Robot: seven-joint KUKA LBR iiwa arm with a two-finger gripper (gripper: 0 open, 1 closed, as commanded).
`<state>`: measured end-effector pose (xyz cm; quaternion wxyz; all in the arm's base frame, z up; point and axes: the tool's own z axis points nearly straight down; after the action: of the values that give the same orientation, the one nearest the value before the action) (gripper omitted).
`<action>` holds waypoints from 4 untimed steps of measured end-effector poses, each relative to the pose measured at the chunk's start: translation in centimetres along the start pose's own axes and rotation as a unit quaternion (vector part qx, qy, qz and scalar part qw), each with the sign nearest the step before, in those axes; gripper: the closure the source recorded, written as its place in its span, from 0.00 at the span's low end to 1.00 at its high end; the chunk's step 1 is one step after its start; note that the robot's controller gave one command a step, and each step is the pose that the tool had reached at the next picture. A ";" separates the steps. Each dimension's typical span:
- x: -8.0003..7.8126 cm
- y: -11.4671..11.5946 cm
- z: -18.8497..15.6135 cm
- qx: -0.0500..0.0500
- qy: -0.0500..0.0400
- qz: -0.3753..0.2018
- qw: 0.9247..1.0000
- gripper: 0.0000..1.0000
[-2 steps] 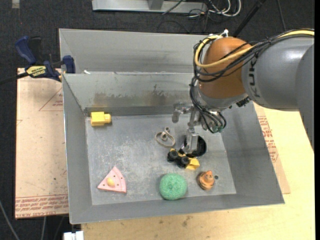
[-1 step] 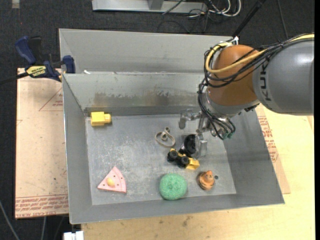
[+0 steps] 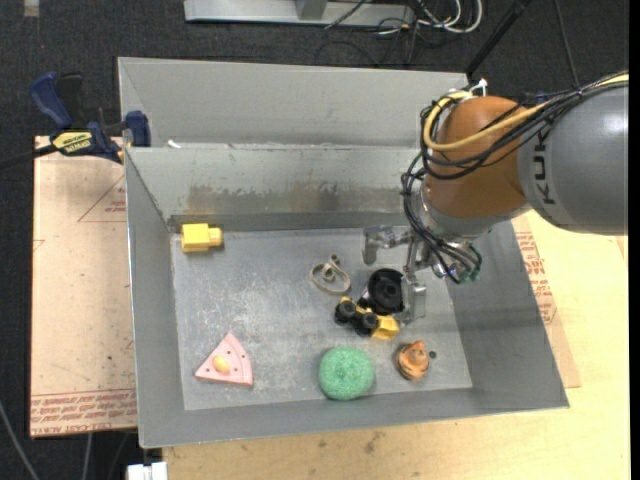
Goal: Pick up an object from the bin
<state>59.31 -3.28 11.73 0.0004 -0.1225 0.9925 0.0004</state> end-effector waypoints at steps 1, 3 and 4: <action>-0.4 -0.2 4.1 0.000 0.004 -0.030 1.000 0.00; 0.1 -0.4 4.3 0.000 -0.006 -0.047 0.999 1.00; 0.2 -0.3 4.0 0.000 -0.003 -0.047 0.999 1.00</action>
Offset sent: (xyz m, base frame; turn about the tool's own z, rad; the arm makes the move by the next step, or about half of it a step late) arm -0.0039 -0.0056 -0.0473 -0.0975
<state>59.18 -3.64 7.71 0.0034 -0.1693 0.9856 0.0012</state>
